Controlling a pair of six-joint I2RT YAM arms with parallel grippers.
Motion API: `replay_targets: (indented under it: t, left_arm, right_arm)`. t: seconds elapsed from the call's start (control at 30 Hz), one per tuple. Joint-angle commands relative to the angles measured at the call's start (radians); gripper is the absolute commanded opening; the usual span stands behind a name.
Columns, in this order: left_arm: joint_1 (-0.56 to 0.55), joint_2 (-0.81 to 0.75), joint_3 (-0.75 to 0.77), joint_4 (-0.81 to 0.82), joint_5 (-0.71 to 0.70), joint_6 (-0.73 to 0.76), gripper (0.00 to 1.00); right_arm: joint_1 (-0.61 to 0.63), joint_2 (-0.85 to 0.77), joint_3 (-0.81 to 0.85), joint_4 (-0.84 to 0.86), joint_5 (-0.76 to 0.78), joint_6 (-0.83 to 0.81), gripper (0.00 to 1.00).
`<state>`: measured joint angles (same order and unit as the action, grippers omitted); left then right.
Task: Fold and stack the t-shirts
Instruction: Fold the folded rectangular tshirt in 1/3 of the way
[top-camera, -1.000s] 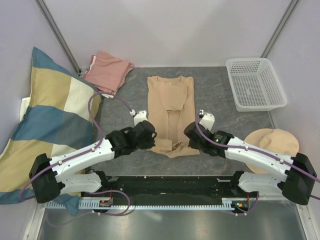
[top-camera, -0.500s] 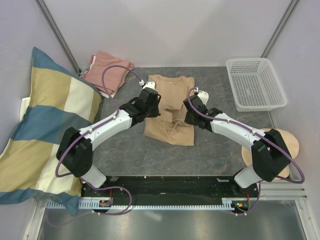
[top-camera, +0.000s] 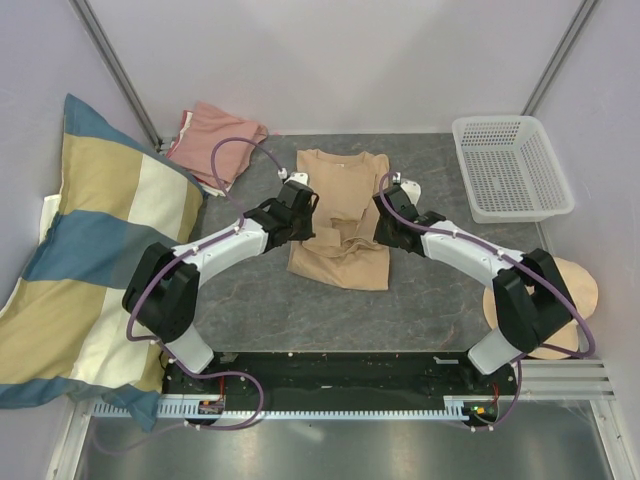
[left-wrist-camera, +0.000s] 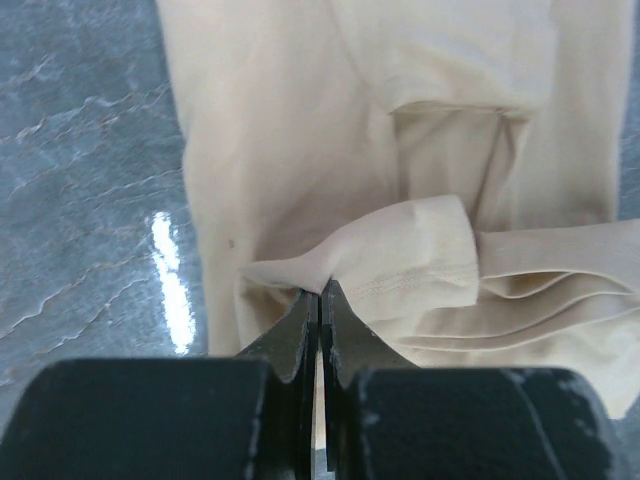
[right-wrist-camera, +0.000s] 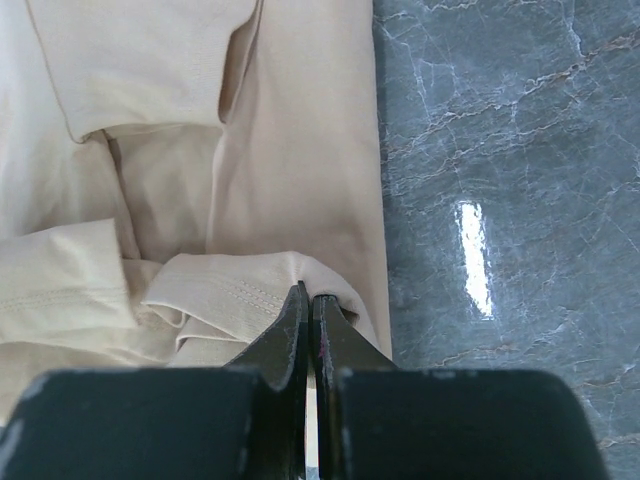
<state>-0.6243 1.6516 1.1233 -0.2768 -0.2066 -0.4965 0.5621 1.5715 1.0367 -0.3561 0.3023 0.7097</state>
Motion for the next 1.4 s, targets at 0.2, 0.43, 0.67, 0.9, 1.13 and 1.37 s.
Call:
replay_targets:
  t: [0.2,0.43,0.67,0.9,1.13,1.37]
  left_arm:
    - [0.052,0.010,-0.068,0.031,-0.022,0.032,0.02]
    - [0.077,0.022,-0.072,0.039,-0.025,0.032,0.02]
    - [0.095,0.033,-0.051,0.039,-0.013,0.035,0.02]
    - [0.101,0.082,0.018,0.037,0.007,0.047,0.02]
    - [0.124,0.131,0.168,-0.016,0.004,0.079,0.12]
    - [0.230,0.016,0.227,-0.065,-0.030,0.101,0.95]
  right_arm:
    - [-0.041,0.042,0.031,0.031,-0.005,-0.018,0.00]
    - [-0.064,0.056,0.045,0.034,-0.009,-0.030,0.00]
    - [-0.088,0.094,0.075,0.039,-0.034,-0.049,0.00]
    - [-0.100,0.145,0.129,0.052,-0.048,-0.070,0.00]
    - [-0.151,0.199,0.236,0.046,-0.066,-0.125,0.51]
    - [-0.226,0.093,0.243,0.019,-0.058,-0.184,0.72]
